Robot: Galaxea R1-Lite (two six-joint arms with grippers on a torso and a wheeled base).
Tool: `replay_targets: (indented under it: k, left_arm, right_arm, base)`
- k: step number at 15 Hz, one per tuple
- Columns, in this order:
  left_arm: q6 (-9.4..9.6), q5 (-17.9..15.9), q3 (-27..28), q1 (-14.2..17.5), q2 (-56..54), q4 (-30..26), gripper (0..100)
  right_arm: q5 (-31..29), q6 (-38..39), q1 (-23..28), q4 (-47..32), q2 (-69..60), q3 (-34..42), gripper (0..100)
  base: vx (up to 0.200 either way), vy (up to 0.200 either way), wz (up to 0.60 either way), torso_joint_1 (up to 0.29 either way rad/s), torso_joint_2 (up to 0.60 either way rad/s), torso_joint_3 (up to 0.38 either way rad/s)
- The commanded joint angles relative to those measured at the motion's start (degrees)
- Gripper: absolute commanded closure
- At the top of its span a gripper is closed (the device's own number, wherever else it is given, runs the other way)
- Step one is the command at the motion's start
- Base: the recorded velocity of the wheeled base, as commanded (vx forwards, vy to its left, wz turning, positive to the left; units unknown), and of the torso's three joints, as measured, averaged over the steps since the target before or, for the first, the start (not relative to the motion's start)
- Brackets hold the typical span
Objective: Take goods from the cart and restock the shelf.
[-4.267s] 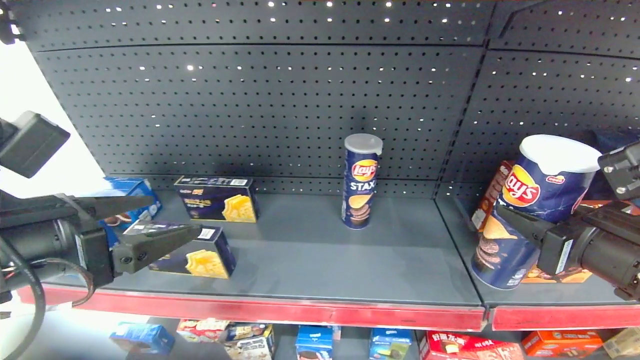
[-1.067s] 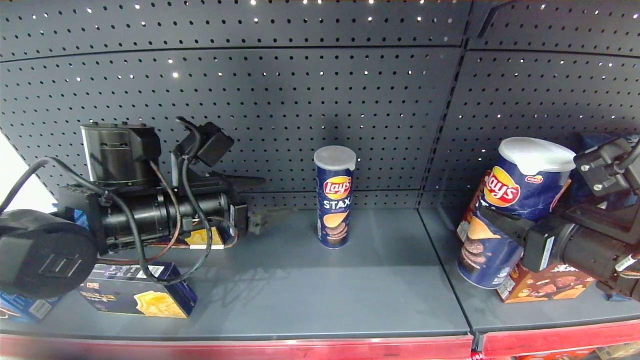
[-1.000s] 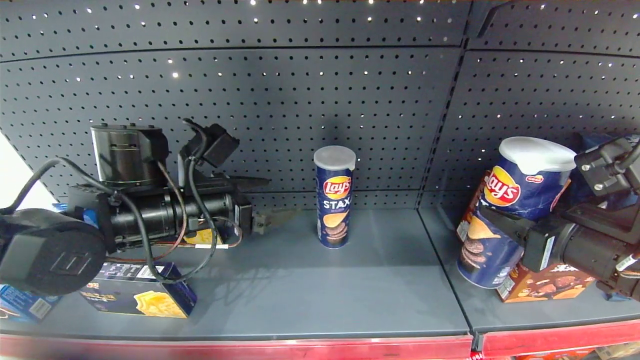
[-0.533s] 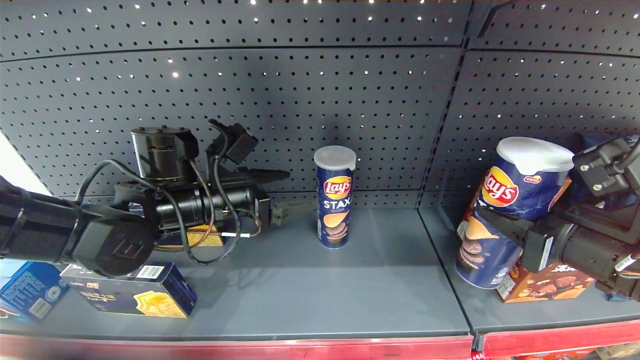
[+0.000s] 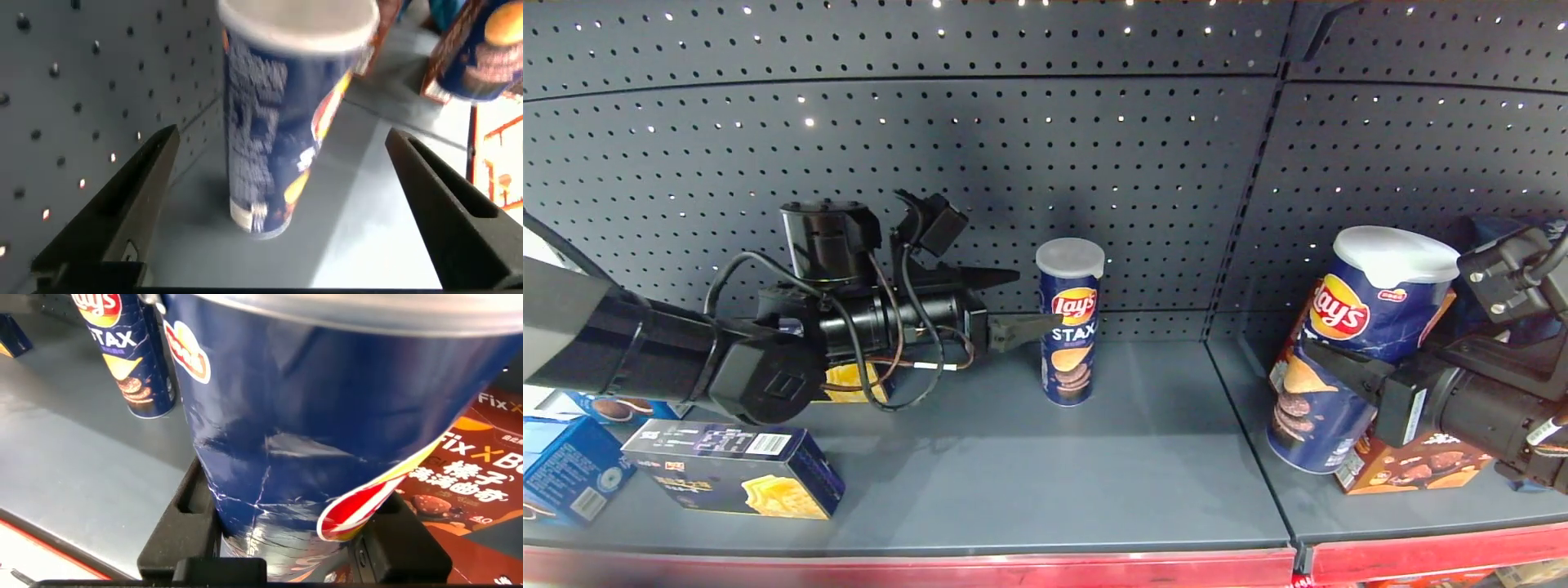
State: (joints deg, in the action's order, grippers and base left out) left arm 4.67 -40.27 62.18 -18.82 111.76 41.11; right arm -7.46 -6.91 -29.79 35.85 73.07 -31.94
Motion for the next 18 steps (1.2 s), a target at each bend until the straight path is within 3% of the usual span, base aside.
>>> replay_targets:
  k: [1,13,18]
  left_arm:
    - [-0.36,0.01,2.06,-0.87,2.32,0.82,0]
    - [-0.54,0.36,10.33,-1.13,9.53,0.38,0]
    - [-1.68,0.36,13.67,-1.3,11.02,-0.94,0]
  right_arm:
    - [-0.01,-0.03,-0.09,0.01,-0.12,-0.23,100]
    - [-0.01,-0.03,0.09,-0.08,0.05,-0.23,100]
    - [-0.1,-0.03,0.17,-0.08,0.05,-0.23,100]
  base:
    - [0.0,0.0,0.0,0.0,0.0,0.0]
    - [0.0,0.0,0.0,0.0,0.0,0.0]
    - [0.0,0.0,0.0,0.0,0.0,0.0]
